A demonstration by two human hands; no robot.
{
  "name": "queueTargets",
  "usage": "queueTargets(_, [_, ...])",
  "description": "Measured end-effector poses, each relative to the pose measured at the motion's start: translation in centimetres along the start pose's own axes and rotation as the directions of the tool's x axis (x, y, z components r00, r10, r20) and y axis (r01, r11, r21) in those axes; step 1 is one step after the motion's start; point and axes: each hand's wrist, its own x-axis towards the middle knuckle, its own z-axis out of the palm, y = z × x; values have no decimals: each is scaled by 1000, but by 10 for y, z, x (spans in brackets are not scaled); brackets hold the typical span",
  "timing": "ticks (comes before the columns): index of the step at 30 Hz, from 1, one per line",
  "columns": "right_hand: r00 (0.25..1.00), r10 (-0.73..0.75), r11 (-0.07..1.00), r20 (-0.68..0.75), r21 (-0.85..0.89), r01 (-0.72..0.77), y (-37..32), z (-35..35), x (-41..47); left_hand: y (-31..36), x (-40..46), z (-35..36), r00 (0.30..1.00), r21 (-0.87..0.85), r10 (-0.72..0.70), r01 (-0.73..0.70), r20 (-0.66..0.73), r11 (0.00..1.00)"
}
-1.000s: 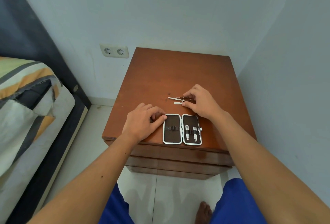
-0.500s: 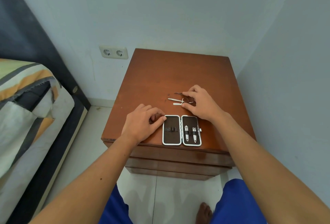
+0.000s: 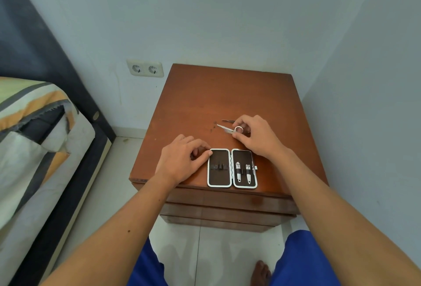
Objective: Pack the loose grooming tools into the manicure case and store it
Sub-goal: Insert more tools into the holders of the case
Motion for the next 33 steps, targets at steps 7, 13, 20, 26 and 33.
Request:
queueTargets(7, [983,152,958,-104,262,-121,-1,0,-1,0,0,0,1000,2,7,-7,-3,1000])
queueTargets(13, [970,223,939,-96,287,-187,-6,-9,3,-1,0,0,1000,13,14,-14,-6,1000])
queueTargets(20, [972,224,897,-65,404,-179,-12,-15,4,-1,0,1,1000,17,13,-13,-14,1000])
queueTargets(26, [973,223,832,-60,532,-158,-14,-18,5,-1,0,0,1000,8,17,-17,-8,1000])
queueTargets(33, [970,238,756,-43,635,-158,-18,-23,2,-1,0,1,1000,7,16,-16,-11,1000])
